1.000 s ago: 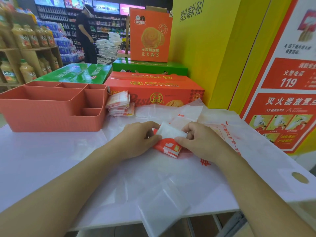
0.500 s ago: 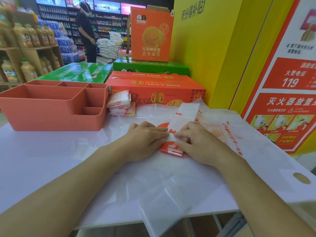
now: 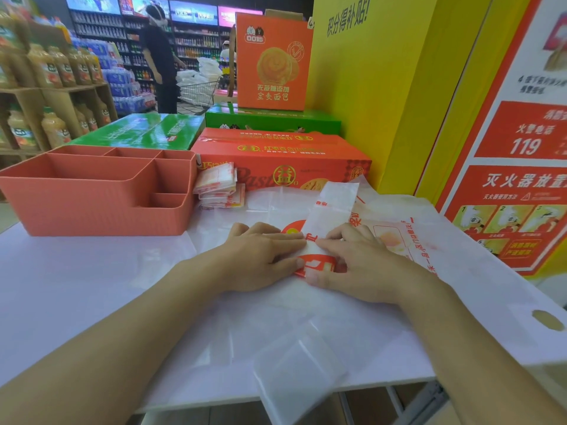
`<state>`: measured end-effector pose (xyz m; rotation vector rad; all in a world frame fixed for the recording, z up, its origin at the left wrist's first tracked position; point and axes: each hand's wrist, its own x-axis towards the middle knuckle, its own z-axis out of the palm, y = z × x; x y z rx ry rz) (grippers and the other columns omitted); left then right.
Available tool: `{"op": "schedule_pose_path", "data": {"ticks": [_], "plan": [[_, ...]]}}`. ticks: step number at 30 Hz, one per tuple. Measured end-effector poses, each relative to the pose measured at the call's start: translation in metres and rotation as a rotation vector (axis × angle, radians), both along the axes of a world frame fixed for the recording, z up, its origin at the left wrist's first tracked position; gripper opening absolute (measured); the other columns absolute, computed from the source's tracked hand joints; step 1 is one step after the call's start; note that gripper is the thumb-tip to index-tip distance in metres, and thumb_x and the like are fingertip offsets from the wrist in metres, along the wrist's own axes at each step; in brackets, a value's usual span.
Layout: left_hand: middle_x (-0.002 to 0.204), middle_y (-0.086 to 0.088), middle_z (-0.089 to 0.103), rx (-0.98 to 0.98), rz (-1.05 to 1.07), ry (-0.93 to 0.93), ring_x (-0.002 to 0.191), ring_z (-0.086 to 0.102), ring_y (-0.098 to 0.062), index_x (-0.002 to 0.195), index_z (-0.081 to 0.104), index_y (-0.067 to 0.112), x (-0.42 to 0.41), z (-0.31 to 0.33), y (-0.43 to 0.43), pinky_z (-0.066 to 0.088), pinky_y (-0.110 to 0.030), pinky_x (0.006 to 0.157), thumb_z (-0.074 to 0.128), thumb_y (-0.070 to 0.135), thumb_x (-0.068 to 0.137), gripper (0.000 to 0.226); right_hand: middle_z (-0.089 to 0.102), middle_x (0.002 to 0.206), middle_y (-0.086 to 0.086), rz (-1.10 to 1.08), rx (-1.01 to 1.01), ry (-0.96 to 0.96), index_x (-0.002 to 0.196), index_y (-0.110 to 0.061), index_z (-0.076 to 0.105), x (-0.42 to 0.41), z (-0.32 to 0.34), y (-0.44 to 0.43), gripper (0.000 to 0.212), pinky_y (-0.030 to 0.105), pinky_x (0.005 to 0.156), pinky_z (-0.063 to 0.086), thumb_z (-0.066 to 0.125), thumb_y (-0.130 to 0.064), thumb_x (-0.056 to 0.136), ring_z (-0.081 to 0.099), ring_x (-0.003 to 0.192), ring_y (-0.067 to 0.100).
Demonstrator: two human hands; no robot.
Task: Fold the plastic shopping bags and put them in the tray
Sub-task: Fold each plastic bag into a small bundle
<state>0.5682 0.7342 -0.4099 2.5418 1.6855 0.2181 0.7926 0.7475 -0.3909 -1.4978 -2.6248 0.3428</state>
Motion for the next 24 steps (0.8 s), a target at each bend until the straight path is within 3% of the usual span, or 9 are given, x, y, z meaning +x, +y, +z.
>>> {"op": "schedule_pose_path", "data": {"ticks": [3,7,9,12,16,18,20,24], "plan": [[0.152,0.031,0.034,-0.007,-0.003,-0.074,0.140,0.021,-0.004,0.149,0.035,0.046,-0.004,0.002,-0.003,0.011,-0.033,0.104,0.041,0.069,0.094,0.059,0.036,0.131,-0.022,0.020,-0.029,0.097,0.146,-0.042,0.043,0.005,-0.001,0.002,0.082,0.036,0.110,0.034,0.069,-0.074,0.076,0.030,0.130,0.006],[0.146,0.029,0.043,-0.021,-0.015,-0.078,0.137,0.026,-0.006,0.148,0.038,0.044,-0.017,0.007,-0.005,0.016,-0.036,0.107,0.048,0.080,0.079,0.078,0.046,0.123,-0.025,0.039,-0.031,0.205,0.133,-0.042,0.056,0.010,0.000,0.004,0.062,0.031,0.105,0.044,0.073,-0.064,0.078,0.046,0.119,-0.002],[0.143,0.029,0.046,-0.027,-0.017,-0.091,0.135,0.030,-0.007,0.147,0.039,0.044,-0.020,0.009,-0.004,0.018,-0.039,0.110,0.043,0.081,0.072,0.083,0.055,0.113,-0.024,0.026,0.002,0.243,0.127,-0.041,0.061,0.011,0.001,0.004,0.047,0.020,0.090,0.047,0.071,-0.059,0.084,0.052,0.103,-0.009],[0.131,0.026,0.056,-0.015,-0.009,-0.169,0.126,0.041,-0.009,0.138,0.048,0.043,-0.019,0.009,-0.003,0.025,-0.040,0.109,0.041,0.076,0.071,0.074,0.062,0.097,-0.019,-0.003,-0.017,0.330,0.115,-0.042,0.068,0.011,0.003,0.002,0.031,0.012,0.068,0.039,0.066,-0.057,0.088,0.055,0.083,-0.014],[0.112,0.021,0.067,0.051,0.031,-0.348,0.104,0.059,-0.006,0.116,0.064,0.037,-0.019,0.007,-0.001,0.043,-0.037,0.095,0.050,0.061,0.087,0.039,0.069,0.092,-0.015,-0.016,-0.038,0.416,0.106,-0.043,0.070,0.009,0.004,0.000,0.017,0.022,0.073,0.050,0.064,-0.052,0.093,0.060,0.081,-0.003],[0.098,0.017,0.069,0.061,0.053,-0.425,0.091,0.062,-0.007,0.101,0.065,0.029,-0.019,0.006,0.000,0.049,-0.036,0.084,0.056,0.050,0.096,0.024,0.071,0.093,-0.023,-0.005,-0.054,0.464,0.113,-0.043,0.069,0.007,0.005,0.000,0.018,0.015,0.072,0.049,0.064,-0.044,0.095,0.064,0.084,-0.006],[0.092,0.015,0.068,0.051,0.075,-0.477,0.088,0.063,-0.008,0.091,0.063,0.024,-0.019,0.005,0.001,0.051,-0.038,0.082,0.056,0.044,0.098,0.022,0.071,0.092,-0.030,-0.007,-0.072,0.516,0.113,-0.041,0.068,0.006,0.004,0.002,0.017,0.011,0.071,0.047,0.064,-0.036,0.098,0.066,0.086,-0.007],[0.075,0.005,0.061,0.061,0.097,-0.533,0.070,0.054,-0.010,0.076,0.054,0.019,-0.015,0.003,0.001,0.047,-0.036,0.073,0.054,0.040,0.100,0.032,0.075,0.084,-0.011,-0.080,-0.060,0.557,0.095,-0.029,0.067,0.006,-0.001,0.009,0.005,0.029,0.076,0.052,0.063,-0.030,0.098,0.069,0.082,0.005]]}}
